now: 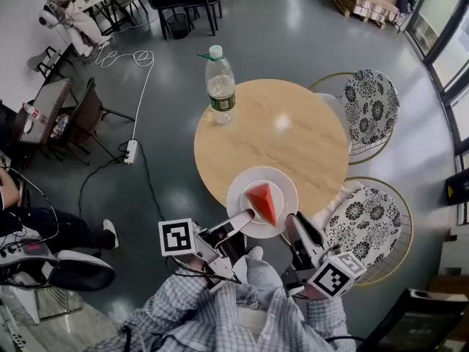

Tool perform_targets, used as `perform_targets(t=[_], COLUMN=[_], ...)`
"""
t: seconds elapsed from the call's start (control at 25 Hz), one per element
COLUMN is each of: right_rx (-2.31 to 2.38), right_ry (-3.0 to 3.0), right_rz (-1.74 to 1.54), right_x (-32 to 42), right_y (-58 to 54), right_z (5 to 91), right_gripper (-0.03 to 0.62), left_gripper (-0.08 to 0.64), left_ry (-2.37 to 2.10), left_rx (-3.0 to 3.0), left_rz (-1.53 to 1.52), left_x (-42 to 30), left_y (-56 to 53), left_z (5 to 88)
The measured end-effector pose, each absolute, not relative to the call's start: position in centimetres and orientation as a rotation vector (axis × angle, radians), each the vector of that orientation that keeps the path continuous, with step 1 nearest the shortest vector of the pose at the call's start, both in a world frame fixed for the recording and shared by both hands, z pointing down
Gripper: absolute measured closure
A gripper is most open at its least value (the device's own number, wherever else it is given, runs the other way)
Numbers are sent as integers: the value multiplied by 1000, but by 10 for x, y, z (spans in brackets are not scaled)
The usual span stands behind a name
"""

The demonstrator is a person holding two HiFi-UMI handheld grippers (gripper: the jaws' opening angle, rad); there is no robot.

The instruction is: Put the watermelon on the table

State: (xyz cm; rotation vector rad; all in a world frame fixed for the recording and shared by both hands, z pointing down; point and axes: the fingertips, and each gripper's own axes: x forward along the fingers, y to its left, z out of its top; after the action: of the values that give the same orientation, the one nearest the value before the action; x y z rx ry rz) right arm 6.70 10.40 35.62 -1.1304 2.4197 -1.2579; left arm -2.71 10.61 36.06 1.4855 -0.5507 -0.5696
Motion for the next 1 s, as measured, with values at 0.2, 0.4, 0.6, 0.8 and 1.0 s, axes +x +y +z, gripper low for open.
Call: perform_targets(t=[0.2,0.4,0.6,0.8,1.0], right_rx=[-1179,-1230,-1280,-1350,-1415], right_ry=[2415,2393,2360,2302,2262], right_rz=[-1262,-1237,-1228,-1247,-1249], right_x=[68,66,67,64,65], right_y=[79,48,21,-5,-23], right_z=[362,361,364,371,382], right_gripper=[515,515,515,515,515], left_gripper=[529,529,529,529,529], left_ry=[-524,-487,-458,-425,-397], left_rx=[1482,1474,1480,1473,1457], left_rz=[-545,-525,-490,-454,-420], left_x=[-26,-27,-27,-29,-27], left_y=[78,43,13,-17,-39], left_z=[367,368,371,378,389])
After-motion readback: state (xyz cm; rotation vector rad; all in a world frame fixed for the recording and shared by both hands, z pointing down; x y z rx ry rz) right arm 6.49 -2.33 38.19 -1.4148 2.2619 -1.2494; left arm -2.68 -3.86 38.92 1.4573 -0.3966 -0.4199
